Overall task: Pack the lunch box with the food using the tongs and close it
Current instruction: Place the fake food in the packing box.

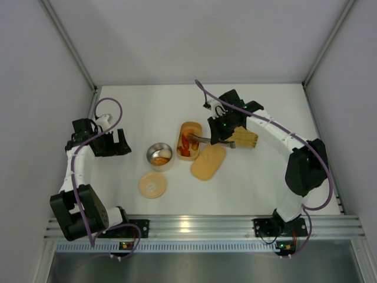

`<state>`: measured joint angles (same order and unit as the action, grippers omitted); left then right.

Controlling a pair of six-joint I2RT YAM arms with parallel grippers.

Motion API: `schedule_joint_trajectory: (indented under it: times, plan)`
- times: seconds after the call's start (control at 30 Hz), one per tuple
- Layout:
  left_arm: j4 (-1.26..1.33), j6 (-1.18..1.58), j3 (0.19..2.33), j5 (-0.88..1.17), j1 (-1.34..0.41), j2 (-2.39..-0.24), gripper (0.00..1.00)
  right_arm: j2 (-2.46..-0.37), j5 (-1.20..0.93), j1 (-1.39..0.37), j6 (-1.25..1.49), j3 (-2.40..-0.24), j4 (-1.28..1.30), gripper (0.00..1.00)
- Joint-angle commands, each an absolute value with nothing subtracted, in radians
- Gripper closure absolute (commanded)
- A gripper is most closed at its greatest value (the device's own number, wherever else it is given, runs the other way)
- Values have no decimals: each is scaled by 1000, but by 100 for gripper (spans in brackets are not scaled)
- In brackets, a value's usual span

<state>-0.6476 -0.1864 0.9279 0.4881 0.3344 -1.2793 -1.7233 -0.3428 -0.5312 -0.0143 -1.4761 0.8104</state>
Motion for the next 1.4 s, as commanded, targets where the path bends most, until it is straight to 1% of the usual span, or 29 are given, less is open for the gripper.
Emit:
schedule_joint_trajectory:
  times: [0.0,0.17,0.3,0.4,0.47,0.5,0.53,0.63,0.7,0.9,0.97,1.0,1.1,1.27,1.37]
  plan:
    - [-614,-204,930,492,341,-1284,2,-1721,-350,-515,-8,-1540,830,89]
    - [-612,-204,928,495,342,-1282,2,-1697,-325,-506,-9,-1546,828,83]
    - [-612,-203,928,494,342,-1279,2,-1675,-311,-505,-8,-1543,825,82]
    - [-612,-204,928,494,342,-1279,2,-1674,-310,-505,-8,-1536,824,84]
    - [-612,-204,928,494,342,-1281,2,-1678,-313,-505,-8,-1537,828,78]
    - [-612,-204,928,494,342,-1279,2,-1680,-314,-505,-11,-1536,828,74]
    - [-612,-204,928,494,342,-1279,2,-1680,-318,-503,-9,-1536,828,65]
    - [-612,-204,928,492,342,-1281,2,-1678,-321,-505,-9,-1535,822,52]
    - [-612,-202,928,491,342,-1279,2,-1675,-322,-505,-9,-1542,822,49]
    - [-612,-204,928,494,341,-1282,2,-1635,-339,-503,-18,-1574,834,52]
    - [-612,-204,930,494,342,-1282,2,-1606,-342,-505,-18,-1586,830,56]
    - [-612,-204,930,495,341,-1281,2,-1595,-342,-505,-18,-1589,831,60]
    - [-612,-204,930,495,342,-1272,2,-1545,-342,-503,-20,-1595,827,65]
    - [-618,-204,931,492,342,-1262,2,-1479,-321,-489,-29,-1595,841,68]
    - [-621,-212,933,486,342,-1252,2,-1448,-308,-440,-46,-1585,856,68]
